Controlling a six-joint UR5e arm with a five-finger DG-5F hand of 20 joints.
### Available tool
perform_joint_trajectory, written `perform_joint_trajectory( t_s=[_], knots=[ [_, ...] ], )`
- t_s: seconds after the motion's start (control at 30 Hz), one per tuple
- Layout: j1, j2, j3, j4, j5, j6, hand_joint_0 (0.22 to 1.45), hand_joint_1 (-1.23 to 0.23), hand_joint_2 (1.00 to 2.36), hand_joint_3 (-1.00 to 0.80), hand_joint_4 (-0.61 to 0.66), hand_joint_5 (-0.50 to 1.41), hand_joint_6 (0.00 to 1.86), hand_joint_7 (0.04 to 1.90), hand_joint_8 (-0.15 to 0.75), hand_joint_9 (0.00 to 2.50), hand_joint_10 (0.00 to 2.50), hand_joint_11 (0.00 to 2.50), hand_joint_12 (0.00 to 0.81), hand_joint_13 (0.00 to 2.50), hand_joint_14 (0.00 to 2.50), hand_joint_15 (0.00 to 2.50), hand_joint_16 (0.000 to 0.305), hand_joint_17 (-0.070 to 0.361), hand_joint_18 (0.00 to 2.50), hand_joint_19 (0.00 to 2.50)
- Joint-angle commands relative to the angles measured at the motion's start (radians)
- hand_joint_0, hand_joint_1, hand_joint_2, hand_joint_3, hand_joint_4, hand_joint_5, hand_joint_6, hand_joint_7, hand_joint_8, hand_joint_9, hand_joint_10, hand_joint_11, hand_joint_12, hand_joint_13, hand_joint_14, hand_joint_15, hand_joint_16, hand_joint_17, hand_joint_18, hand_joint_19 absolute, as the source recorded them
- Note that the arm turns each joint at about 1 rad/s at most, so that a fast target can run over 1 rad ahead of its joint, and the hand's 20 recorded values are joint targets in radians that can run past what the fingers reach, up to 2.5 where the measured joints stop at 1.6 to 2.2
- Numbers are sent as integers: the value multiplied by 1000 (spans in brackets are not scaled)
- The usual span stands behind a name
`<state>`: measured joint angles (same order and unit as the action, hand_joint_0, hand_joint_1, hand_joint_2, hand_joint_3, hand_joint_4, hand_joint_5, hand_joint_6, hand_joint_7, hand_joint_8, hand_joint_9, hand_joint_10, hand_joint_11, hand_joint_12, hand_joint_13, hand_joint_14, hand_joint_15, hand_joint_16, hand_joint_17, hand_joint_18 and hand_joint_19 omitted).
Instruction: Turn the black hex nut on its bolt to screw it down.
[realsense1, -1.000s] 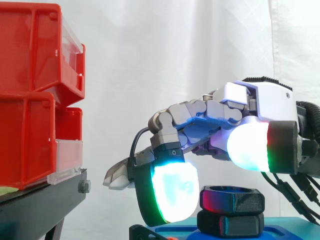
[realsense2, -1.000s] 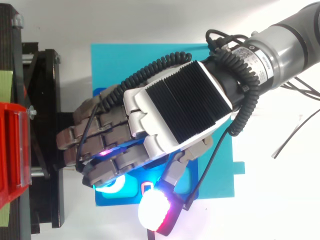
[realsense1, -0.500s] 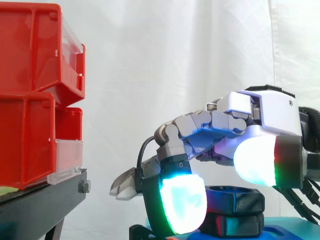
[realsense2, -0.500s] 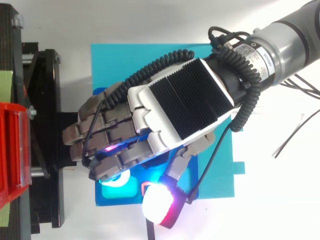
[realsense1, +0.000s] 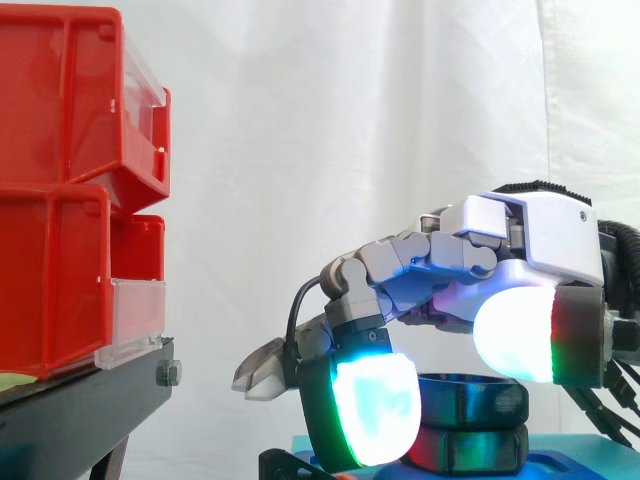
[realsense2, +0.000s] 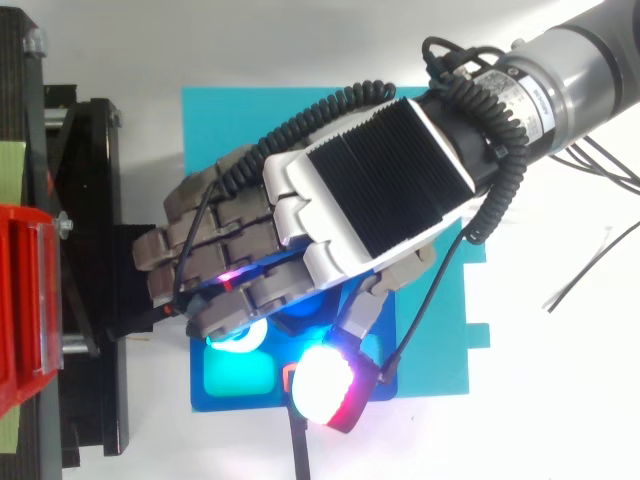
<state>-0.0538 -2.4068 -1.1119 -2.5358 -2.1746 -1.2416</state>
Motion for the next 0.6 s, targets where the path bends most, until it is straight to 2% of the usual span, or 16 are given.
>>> perform_joint_trajectory(
  t_s=[0.0,0.33,0.57],
  knots=[
    [-9,0,0,5,-10,-6,512,-287,1000,-500,150,-26,503,1429,255,578,9,181,354,533,5,113,58,131,482,478],
    [-26,0,0,12,-30,-6,511,-286,1000,-500,155,-26,504,1423,258,579,8,181,356,536,5,116,59,132,481,478],
    [-32,0,0,12,-40,-6,504,-287,1000,-500,151,-29,503,1400,256,581,8,182,356,536,5,115,59,133,479,477]
  ],
)
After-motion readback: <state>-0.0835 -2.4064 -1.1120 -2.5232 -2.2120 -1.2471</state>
